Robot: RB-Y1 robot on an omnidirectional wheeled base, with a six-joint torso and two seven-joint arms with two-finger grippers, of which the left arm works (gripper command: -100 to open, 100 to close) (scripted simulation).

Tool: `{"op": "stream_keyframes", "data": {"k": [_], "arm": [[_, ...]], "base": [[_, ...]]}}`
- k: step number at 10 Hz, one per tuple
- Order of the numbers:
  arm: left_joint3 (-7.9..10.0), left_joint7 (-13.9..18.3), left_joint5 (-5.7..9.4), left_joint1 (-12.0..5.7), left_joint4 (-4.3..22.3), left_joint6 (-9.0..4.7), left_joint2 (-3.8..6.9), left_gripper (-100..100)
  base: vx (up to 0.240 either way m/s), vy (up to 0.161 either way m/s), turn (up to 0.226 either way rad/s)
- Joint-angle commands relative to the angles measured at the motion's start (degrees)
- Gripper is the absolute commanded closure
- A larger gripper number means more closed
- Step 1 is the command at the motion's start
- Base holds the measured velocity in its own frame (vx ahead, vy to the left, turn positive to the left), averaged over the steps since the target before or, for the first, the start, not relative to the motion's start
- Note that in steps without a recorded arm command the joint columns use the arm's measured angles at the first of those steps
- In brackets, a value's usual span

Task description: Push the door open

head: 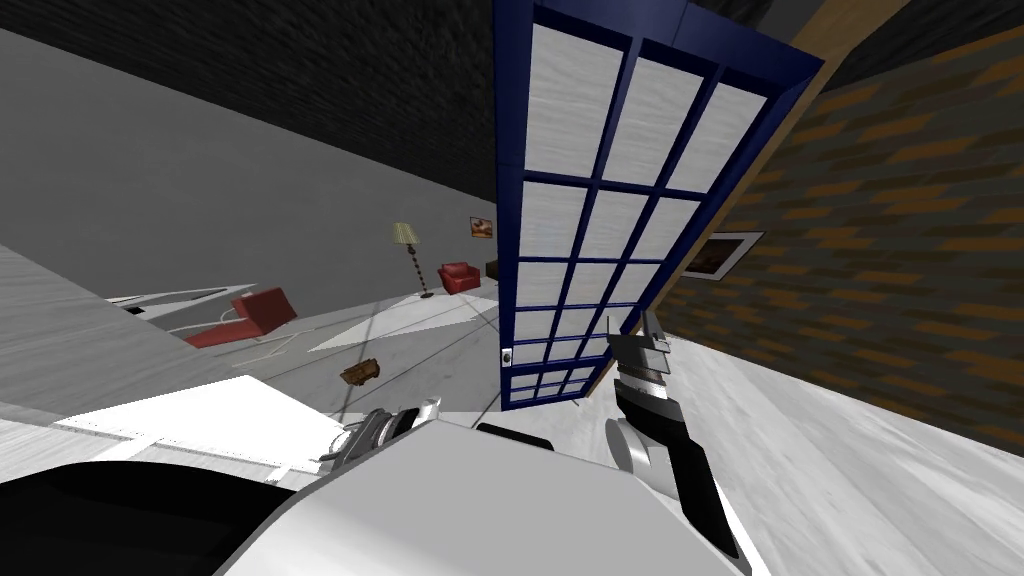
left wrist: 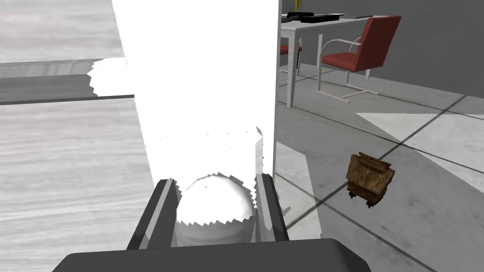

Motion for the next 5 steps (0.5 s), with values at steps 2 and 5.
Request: {"op": "stream_keyframes", "data": {"k": [2,5], "arm": [[2.34,-0.74,2.51,-0.04,-0.44,-2.0,-1.56,100],[3.93,-0.85,4.51,0.13,-0.07,-3.39,0.41,100]], "base": [[-0.008,0.17,-0.141],[-0.028,0.133,-0.053]]}}
